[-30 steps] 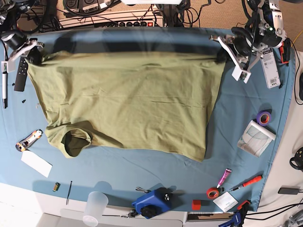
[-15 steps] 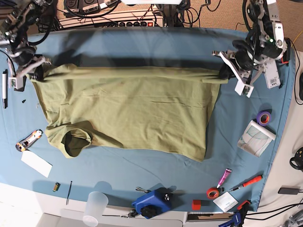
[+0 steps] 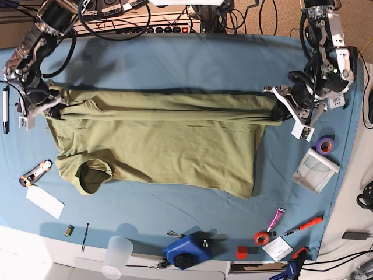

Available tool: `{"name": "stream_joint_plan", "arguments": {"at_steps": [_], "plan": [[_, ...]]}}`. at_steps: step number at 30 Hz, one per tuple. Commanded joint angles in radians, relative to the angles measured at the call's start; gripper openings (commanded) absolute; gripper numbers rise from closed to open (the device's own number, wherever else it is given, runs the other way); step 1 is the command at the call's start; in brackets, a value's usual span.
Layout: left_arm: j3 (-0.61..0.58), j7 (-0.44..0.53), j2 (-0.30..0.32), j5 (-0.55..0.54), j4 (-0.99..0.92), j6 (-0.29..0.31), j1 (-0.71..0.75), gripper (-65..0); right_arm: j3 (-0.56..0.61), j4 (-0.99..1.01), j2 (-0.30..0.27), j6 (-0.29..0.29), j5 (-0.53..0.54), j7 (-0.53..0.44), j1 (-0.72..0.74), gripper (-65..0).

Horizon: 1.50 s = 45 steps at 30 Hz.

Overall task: Layout the t-shirt on the table in an organized manner, then fold the t-shirt properly
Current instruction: 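Fold the shoulder edge with both grippers over toward the hem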

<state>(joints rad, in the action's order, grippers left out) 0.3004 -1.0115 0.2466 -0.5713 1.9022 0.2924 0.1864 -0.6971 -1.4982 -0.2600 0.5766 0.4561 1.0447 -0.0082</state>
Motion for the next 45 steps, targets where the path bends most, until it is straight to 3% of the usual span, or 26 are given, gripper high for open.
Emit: {"name": "stream_joint_plan", "arguments": {"at_steps": [1,7,10,14,21,28,29,31,34,41,45], "plan": [[-0.003,0.031,0.008,-0.005,-0.006,-0.002,-0.021,-65.0,-0.004,-0.009,-0.023,-0.005,-0.005,-0.04,0.027,-65.0],[-0.079,0.045,0.008,-0.004,-0.088,-0.003,-0.097,-65.0,-0.004,0.005,-0.023,-0.005,-0.092,-0.114,0.061,-65.0],[-0.14,0.055,0.005,0.064,-0.105,-0.004,-0.135,-65.0,-0.002,0.025,-0.023,-0.005,-0.091,-0.128,0.067,-65.0],[-0.199,0.067,0.005,0.149,-0.122,-0.077,-0.159,-65.0,-0.002,0.068,-0.023,-0.005,-0.091,-0.151,0.073,-65.0],[-0.202,0.127,0.005,0.161,-0.122,-0.089,-0.159,-65.0,-0.002,0.132,-0.023,-0.005,-0.091,-0.199,0.086,-65.0],[-0.202,0.144,0.003,0.161,-0.123,-0.089,-0.154,-65.0,-0.002,0.139,-0.023,-0.001,-0.091,-0.158,0.12,-65.0],[-0.202,0.144,0.003,0.161,-0.123,-0.089,-0.153,-64.2,-0.002,0.139,-0.023,0.019,-0.09,-0.16,0.121,-64.3],[-0.202,0.145,0.003,0.161,-0.123,-0.089,-0.153,-52.1,-0.002,0.139,-0.023,0.072,-0.089,-0.163,0.125,-52.9],[-0.202,0.149,0.003,0.161,-0.123,-0.09,-0.154,-40.1,-0.002,0.139,-0.024,0.085,-0.07,-0.18,0.125,-41.1],[-0.199,0.121,0.003,0.161,-0.108,-0.155,-0.156,-39.2,-0.006,0.131,-0.084,0.086,0.138,-0.123,0.132,-40.7],[-0.199,0.105,0.003,0.161,-0.058,-0.165,-0.156,-39.2,-0.025,0.112,-0.11,0.089,0.139,-0.104,0.17,-40.7]]}}
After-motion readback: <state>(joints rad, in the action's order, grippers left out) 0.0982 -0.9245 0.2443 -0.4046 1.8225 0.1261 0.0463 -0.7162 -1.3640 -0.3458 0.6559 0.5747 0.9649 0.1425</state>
